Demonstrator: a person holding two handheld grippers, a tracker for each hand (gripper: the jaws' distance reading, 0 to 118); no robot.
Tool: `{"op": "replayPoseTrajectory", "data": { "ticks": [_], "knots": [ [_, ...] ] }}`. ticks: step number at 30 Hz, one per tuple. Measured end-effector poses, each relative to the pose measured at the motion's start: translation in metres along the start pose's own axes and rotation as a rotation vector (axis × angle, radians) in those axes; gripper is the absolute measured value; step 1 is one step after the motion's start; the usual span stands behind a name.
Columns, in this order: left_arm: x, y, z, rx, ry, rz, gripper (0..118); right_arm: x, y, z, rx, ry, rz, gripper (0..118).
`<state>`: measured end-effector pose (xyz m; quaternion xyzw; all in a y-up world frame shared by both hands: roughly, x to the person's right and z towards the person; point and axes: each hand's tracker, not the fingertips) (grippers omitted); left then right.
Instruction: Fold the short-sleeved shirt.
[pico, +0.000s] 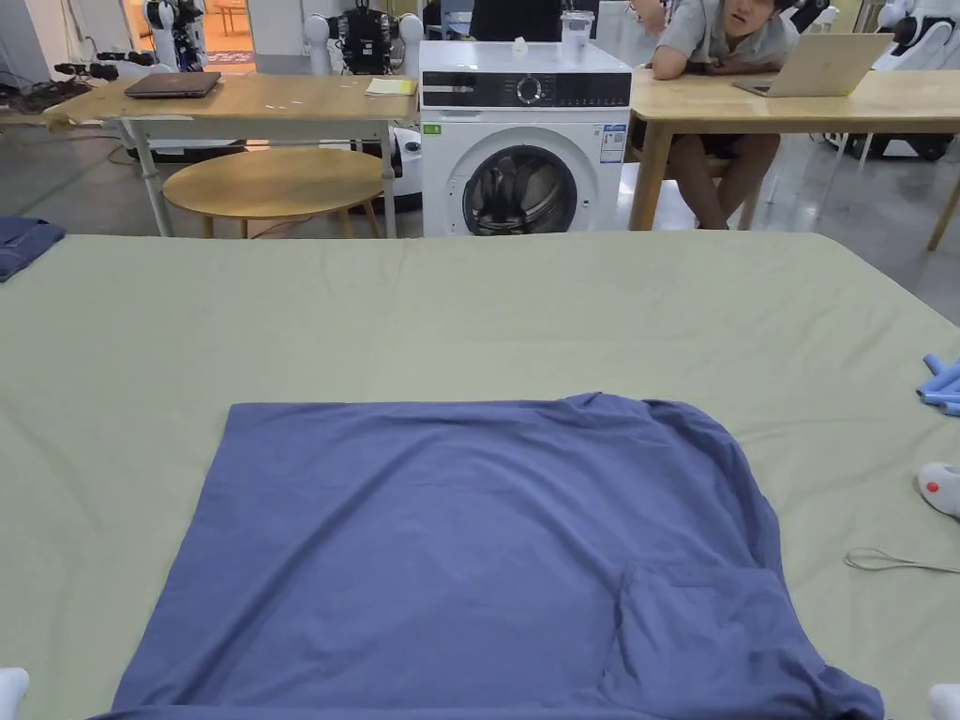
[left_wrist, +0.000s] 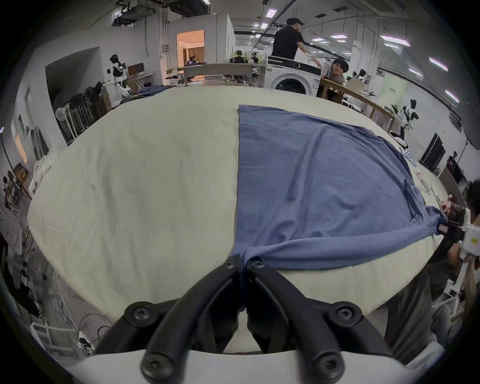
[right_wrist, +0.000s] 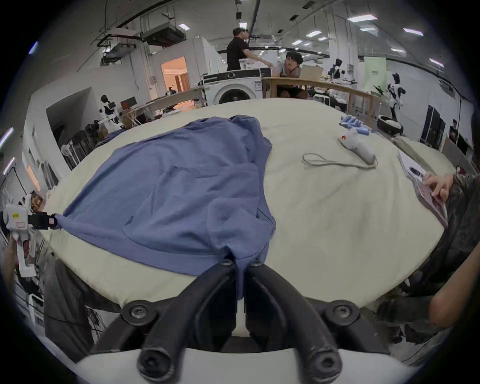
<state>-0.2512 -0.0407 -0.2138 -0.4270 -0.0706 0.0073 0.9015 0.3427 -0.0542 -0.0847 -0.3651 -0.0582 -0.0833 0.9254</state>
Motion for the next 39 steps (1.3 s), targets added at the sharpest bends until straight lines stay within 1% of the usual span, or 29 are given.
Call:
{"op": "replayPoseTrajectory", "data": {
  "ticks": [6,9,13,15,18,21,24,26,28,29,30,31,32,33,34,35,36,37,39],
  "knots": [
    [0.000,0.025,0.012,0.026,-0.034,-0.004,0,-0.003,0.028,0.014,0.030,0.016,-0.014,3],
    [0.001,0.052,0.012,0.044,-0.044,-0.012,0,-0.006,0.059,0.015,0.049,0.031,-0.013,3],
    [0.003,0.098,-0.002,0.066,-0.047,-0.031,0,-0.012,0.111,0.002,0.084,0.031,0.016,3],
    [0.005,0.119,-0.014,0.066,-0.044,-0.029,0,-0.015,0.135,-0.015,0.077,0.026,0.057,3],
    [0.006,0.148,-0.039,0.052,-0.043,-0.026,0,-0.014,0.167,-0.048,0.044,0.030,0.055,3],
    [0.010,0.167,-0.065,0.025,-0.040,-0.023,0,-0.012,0.184,-0.084,-0.001,0.001,0.058,3],
    [0.011,0.178,-0.091,-0.019,-0.034,-0.010,0,-0.010,0.188,-0.117,-0.080,-0.005,0.046,3],
    [0.013,0.181,-0.107,-0.039,-0.034,-0.004,0,-0.012,0.187,-0.131,-0.106,-0.022,0.044,3],
    [0.016,0.179,-0.119,-0.062,-0.028,-0.003,0,-0.010,0.185,-0.144,-0.138,-0.020,0.028,4],
    [0.016,0.178,-0.123,-0.067,-0.027,-0.001,0,-0.011,0.183,-0.147,-0.156,-0.019,0.016,8],
    [0.016,0.177,-0.127,-0.072,-0.032,0.005,13,-0.010,0.181,-0.149,-0.163,-0.012,-0.002,21],
    [0.015,0.174,-0.126,-0.079,-0.051,0.017,44,-0.009,0.178,-0.148,-0.171,-0.005,-0.022,49],
    [0.014,0.172,-0.125,-0.081,-0.048,0.023,44,-0.008,0.176,-0.146,-0.169,-0.006,-0.041,49],
    [0.014,0.169,-0.124,-0.080,-0.040,0.028,59,-0.006,0.174,-0.141,-0.167,0.003,-0.074,59],
    [0.014,0.166,-0.121,-0.078,-0.024,0.025,98,-0.005,0.171,-0.136,-0.160,0.007,-0.083,89],
    [0.011,0.162,-0.112,-0.048,-0.001,0.015,113,-0.004,0.168,-0.128,-0.139,0.009,-0.082,106],
    [0.010,0.160,-0.105,-0.031,0.006,0.006,112,-0.005,0.164,-0.117,-0.109,-0.001,-0.075,108],
    [0.008,0.156,-0.099,-0.036,0.001,0.016,112,-0.001,0.162,-0.110,-0.104,-0.005,-0.069,108],
    [0.006,0.145,-0.082,-0.005,0.037,0.044,112,-0.001,0.151,-0.092,-0.087,-0.029,-0.076,108]
  ]
}}
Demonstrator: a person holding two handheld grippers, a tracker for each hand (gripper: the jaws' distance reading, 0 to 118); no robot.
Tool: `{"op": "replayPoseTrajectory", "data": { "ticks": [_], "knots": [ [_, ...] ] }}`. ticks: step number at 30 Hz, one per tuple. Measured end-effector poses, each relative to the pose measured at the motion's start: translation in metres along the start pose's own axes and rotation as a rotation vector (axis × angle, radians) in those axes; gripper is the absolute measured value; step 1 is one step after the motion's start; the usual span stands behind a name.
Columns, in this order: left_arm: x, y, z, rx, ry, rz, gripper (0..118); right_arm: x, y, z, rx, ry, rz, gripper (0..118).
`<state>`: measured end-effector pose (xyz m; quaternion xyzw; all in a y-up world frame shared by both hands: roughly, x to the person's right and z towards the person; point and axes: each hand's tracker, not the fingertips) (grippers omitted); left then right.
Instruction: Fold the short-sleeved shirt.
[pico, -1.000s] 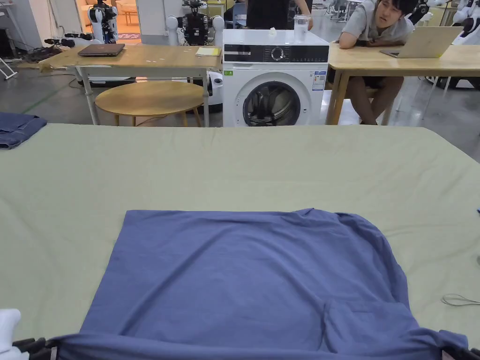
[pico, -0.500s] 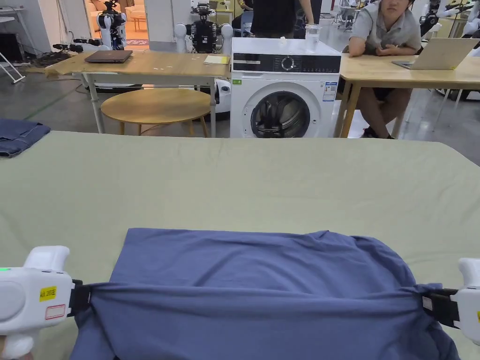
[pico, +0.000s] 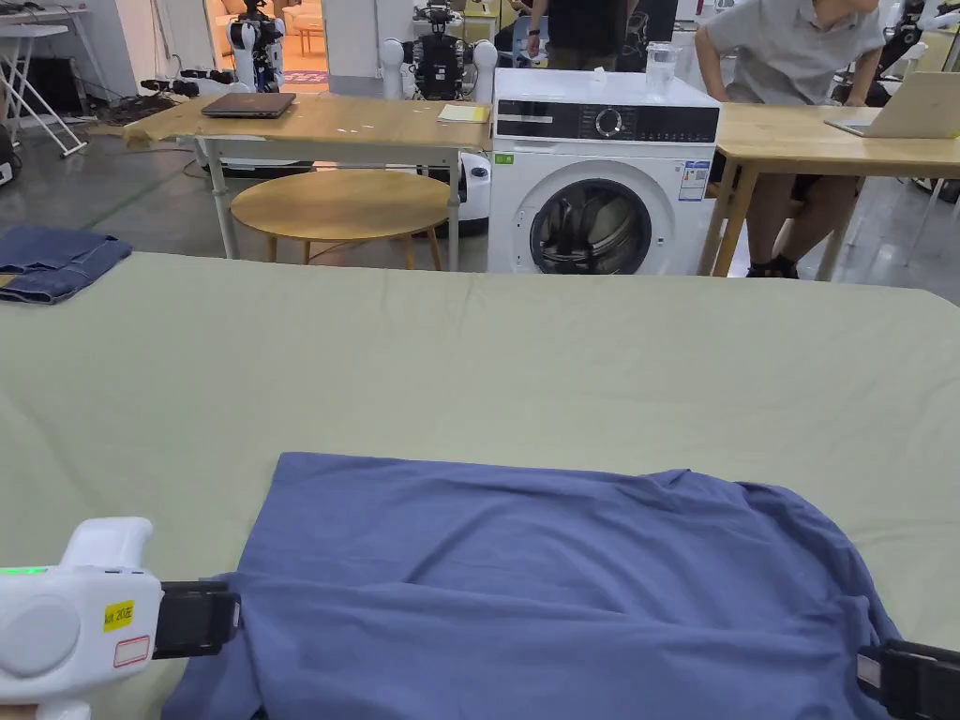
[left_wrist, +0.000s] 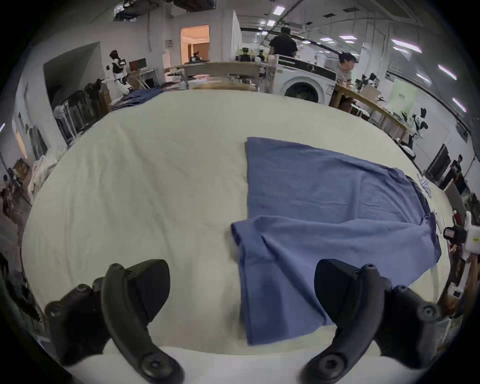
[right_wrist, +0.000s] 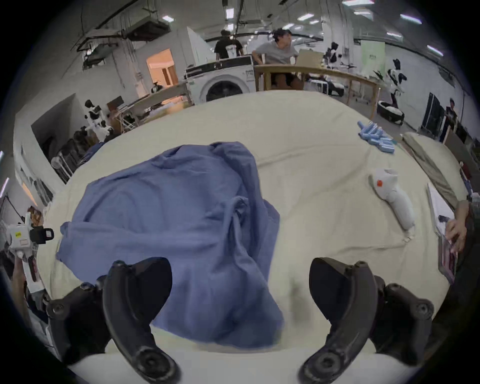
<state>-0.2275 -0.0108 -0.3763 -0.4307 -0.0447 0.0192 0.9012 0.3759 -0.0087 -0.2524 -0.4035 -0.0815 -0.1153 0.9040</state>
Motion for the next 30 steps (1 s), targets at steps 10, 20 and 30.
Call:
{"op": "replayPoseTrajectory", "data": {
  "ticks": [10,20,30],
  "knots": [
    [-0.006,-0.039,0.017,-0.046,-0.087,0.030,3,0.017,-0.046,0.028,0.029,0.007,0.014,0],
    [0.011,-0.042,-0.029,-0.124,0.003,-0.007,84,0.023,-0.061,0.022,0.011,0.002,0.003,0],
    [0.025,-0.037,-0.020,-0.113,-0.001,-0.082,1,0.004,-0.055,0.017,-0.011,0.026,-0.012,6]
  ]
}}
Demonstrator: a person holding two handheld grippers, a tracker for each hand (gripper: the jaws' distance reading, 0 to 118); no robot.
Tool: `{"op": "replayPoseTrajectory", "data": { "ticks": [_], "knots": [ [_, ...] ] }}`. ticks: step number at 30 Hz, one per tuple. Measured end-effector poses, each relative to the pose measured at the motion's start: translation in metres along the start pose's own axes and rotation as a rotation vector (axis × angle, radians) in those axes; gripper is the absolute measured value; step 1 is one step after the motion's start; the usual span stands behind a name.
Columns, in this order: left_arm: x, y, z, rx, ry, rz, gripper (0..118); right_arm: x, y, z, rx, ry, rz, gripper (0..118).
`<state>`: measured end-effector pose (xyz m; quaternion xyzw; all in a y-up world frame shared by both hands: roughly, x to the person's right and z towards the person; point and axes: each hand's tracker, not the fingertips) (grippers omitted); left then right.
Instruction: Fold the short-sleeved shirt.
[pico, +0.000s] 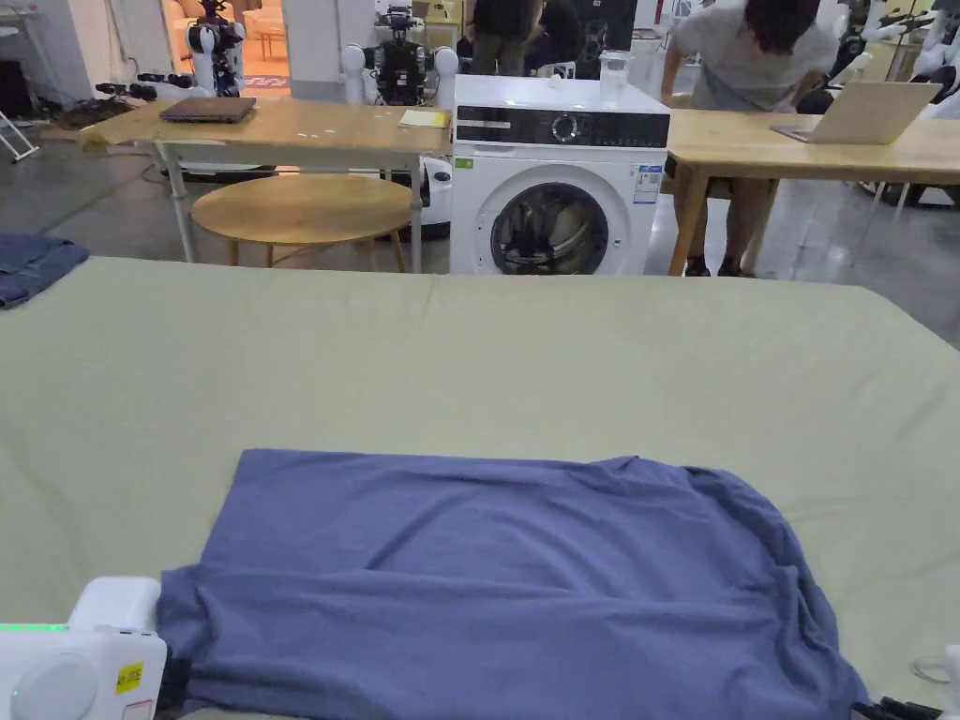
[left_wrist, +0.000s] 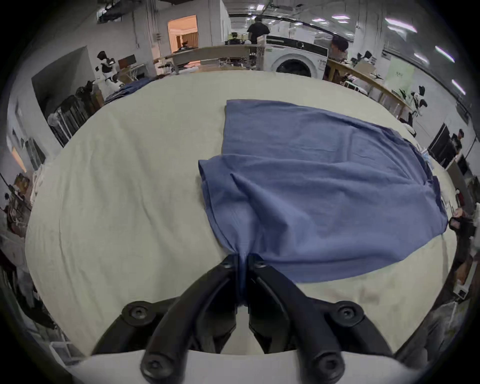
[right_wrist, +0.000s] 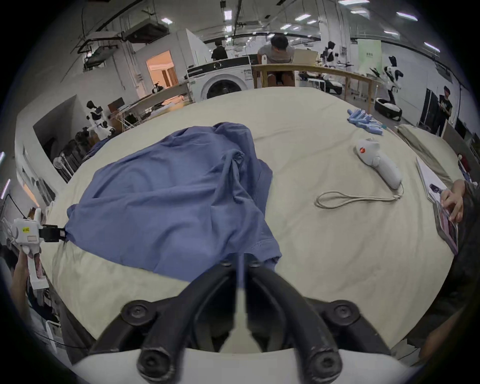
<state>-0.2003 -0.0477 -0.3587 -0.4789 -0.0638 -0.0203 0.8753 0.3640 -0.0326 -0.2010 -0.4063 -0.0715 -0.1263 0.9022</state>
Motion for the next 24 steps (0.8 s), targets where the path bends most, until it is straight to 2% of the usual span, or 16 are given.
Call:
{"op": "replayPoseTrajectory", "data": {
  "ticks": [1,2,4,5,9,10,11,12,13,14,15,24],
  "knots": [
    [-0.001,0.001,-0.001,-0.001,-0.001,0.000,1,-0.002,0.001,-0.002,-0.006,0.002,0.000,23],
    [-0.004,0.001,0.000,-0.005,-0.006,0.005,1,-0.003,0.001,-0.004,-0.012,0.004,0.002,47],
    [-0.005,0.001,-0.001,-0.009,-0.014,0.017,1,-0.005,0.003,-0.012,-0.035,-0.002,0.015,102],
    [-0.005,0.001,-0.001,-0.007,-0.014,0.020,1,-0.006,0.003,-0.016,-0.036,-0.009,0.021,103],
    [-0.006,0.000,-0.002,-0.007,-0.015,0.014,1,-0.006,0.004,-0.033,-0.088,-0.025,0.021,103],
    [-0.005,0.001,-0.001,-0.008,-0.016,0.015,1,-0.007,0.003,-0.036,-0.119,-0.022,0.030,95],
    [-0.005,0.000,0.000,-0.008,-0.015,0.015,1,-0.008,0.000,-0.035,-0.126,-0.010,0.037,71],
    [-0.005,0.000,0.000,-0.007,-0.016,0.015,1,-0.008,-0.001,-0.034,-0.110,-0.003,0.049,33],
    [-0.006,0.000,0.001,-0.004,-0.017,0.015,1,-0.008,-0.002,-0.032,-0.098,-0.016,0.064,11],
    [-0.006,-0.001,0.003,-0.002,-0.020,0.018,1,-0.008,-0.003,-0.027,-0.066,0.056,0.028,10],
    [-0.006,-0.001,0.004,0.000,-0.019,0.015,1,-0.008,-0.003,-0.025,-0.084,0.025,0.009,9],
    [-0.013,-0.008,0.040,0.067,-0.010,0.002,1,-0.014,0.003,0.014,-0.009,0.031,0.052,9]
  ]
}}
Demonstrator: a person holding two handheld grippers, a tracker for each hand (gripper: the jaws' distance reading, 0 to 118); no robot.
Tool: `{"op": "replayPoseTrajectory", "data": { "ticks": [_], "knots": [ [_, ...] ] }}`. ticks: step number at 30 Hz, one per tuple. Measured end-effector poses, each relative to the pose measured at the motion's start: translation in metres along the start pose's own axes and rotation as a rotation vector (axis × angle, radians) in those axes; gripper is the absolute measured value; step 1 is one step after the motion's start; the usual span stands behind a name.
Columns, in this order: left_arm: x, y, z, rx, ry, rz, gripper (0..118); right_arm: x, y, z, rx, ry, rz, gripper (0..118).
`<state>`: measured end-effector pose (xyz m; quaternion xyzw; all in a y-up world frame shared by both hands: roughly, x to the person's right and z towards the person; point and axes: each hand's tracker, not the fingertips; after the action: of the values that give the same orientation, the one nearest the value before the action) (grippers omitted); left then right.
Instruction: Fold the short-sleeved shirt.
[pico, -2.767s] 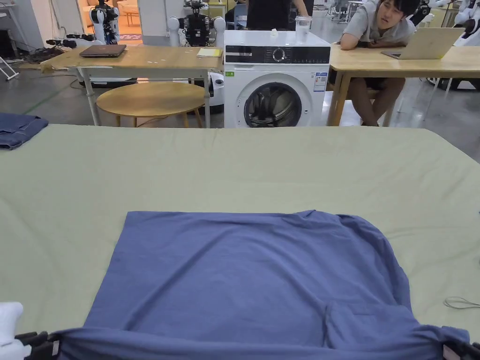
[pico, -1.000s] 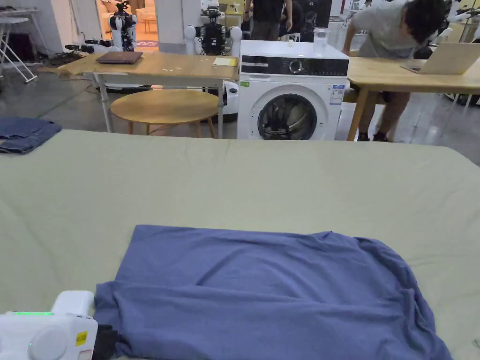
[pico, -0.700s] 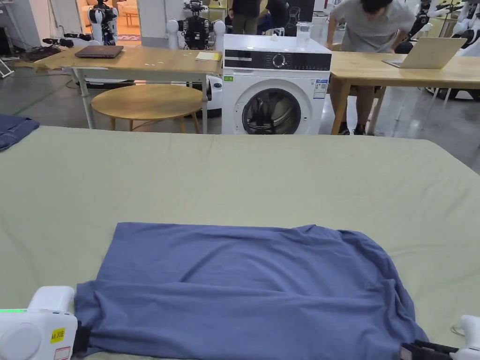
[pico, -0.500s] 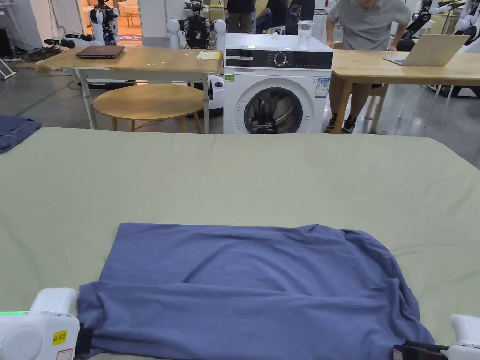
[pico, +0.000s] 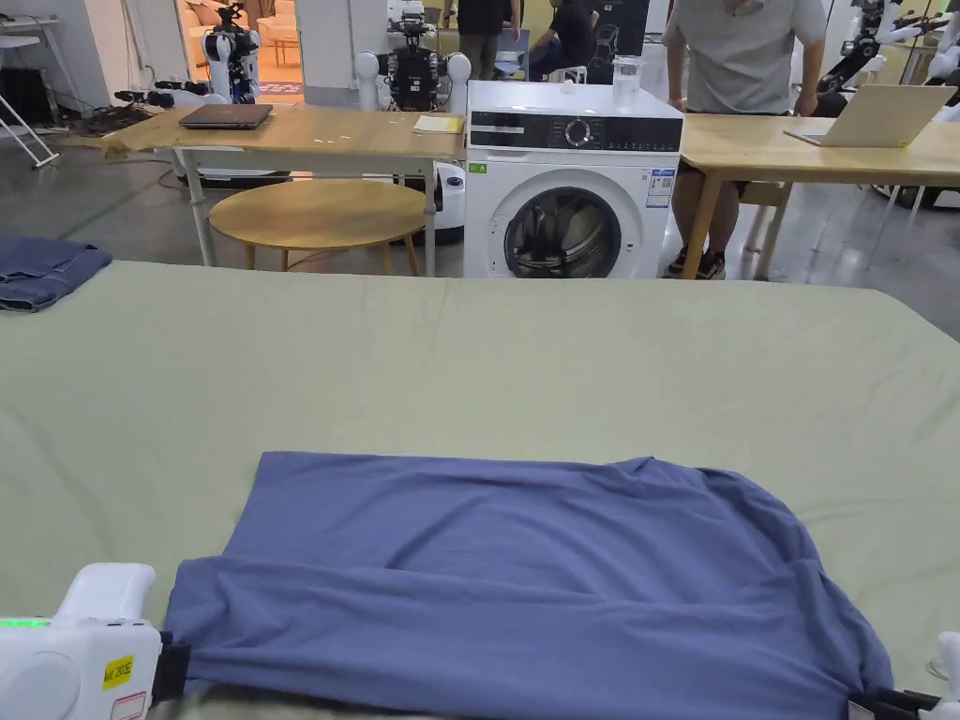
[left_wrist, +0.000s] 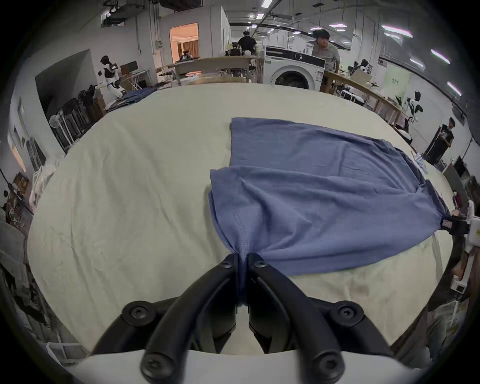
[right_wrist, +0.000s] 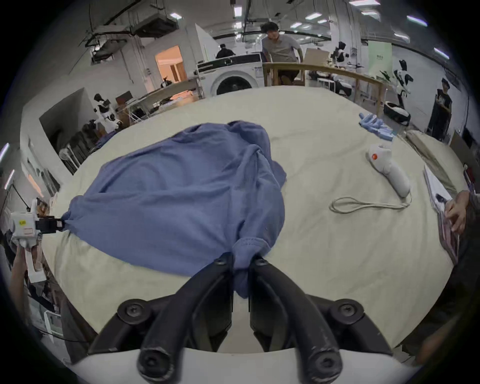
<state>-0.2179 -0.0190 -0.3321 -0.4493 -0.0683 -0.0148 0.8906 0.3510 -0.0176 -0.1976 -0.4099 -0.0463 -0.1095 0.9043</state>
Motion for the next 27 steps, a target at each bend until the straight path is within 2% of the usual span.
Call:
{"op": "replayPoseTrajectory", "data": {
  "ticks": [5,13,20,21,22,23,24,25,26,27],
  "knots": [
    [-0.010,-0.026,0.027,0.007,-0.006,0.020,1,0.004,-0.019,0.027,0.018,0.012,0.005,9],
    [-0.025,-0.101,0.070,-0.019,-0.012,0.100,1,0.012,-0.086,0.063,-0.029,0.036,-0.021,9],
    [-0.027,-0.115,0.067,-0.035,-0.010,0.100,1,0.015,-0.107,0.064,-0.068,0.044,-0.043,9],
    [-0.027,-0.114,0.065,-0.033,-0.008,0.099,1,0.016,-0.107,0.062,-0.067,0.047,-0.051,9],
    [-0.027,-0.114,0.063,-0.031,-0.009,0.099,1,0.016,-0.106,0.060,-0.072,0.047,-0.062,17],
    [-0.028,-0.114,0.062,-0.024,-0.013,0.104,5,0.017,-0.105,0.058,-0.071,0.047,-0.074,32],
    [-0.028,-0.113,0.062,-0.025,-0.015,0.107,24,0.017,-0.105,0.058,-0.063,0.040,-0.092,56],
    [-0.028,-0.113,0.063,-0.026,-0.017,0.102,69,0.017,-0.103,0.058,-0.055,0.016,-0.097,91],
    [-0.028,-0.112,0.064,-0.030,-0.006,0.096,99,0.017,-0.100,0.057,-0.054,0.004,-0.090,104],
    [-0.029,-0.111,0.066,-0.027,-0.002,0.096,109,0.017,-0.097,0.059,-0.041,0.001,-0.087,106]
  ]
}}
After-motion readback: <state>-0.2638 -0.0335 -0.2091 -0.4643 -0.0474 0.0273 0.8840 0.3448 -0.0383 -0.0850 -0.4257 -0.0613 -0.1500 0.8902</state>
